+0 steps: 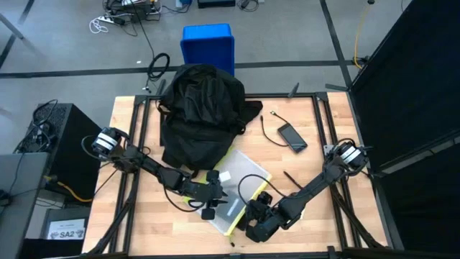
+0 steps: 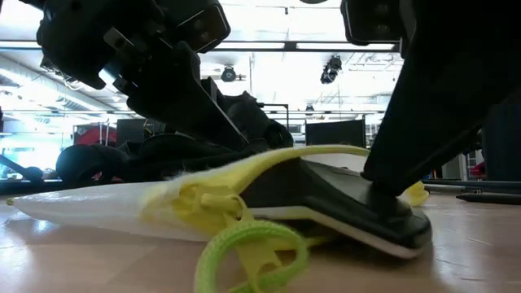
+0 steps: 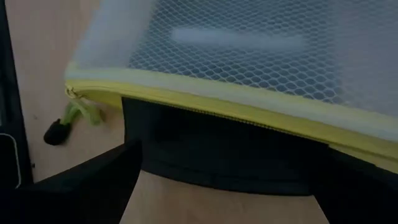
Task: Unpack backpack
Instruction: Remove the calculator from the yellow zipper pouch
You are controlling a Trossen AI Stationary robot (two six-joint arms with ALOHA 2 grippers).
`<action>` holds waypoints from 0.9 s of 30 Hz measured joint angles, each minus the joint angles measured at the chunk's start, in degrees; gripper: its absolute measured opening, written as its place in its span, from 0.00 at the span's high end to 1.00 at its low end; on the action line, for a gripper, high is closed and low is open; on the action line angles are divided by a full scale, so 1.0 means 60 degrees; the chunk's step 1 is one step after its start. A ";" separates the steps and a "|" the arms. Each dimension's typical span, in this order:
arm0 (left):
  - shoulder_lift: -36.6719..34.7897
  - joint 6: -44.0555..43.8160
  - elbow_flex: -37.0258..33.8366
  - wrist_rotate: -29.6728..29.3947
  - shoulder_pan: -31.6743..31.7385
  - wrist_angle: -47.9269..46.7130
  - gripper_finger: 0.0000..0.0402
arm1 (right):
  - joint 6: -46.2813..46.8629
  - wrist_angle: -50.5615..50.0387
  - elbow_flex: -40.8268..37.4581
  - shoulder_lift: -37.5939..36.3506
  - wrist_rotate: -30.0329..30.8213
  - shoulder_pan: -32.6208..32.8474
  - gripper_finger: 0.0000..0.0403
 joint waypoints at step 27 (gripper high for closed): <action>0.0000 -0.0258 -0.0003 0.0014 0.0000 0.0096 0.78 | 0.0239 -0.2910 -0.0051 -0.1532 -0.1045 -0.0178 0.03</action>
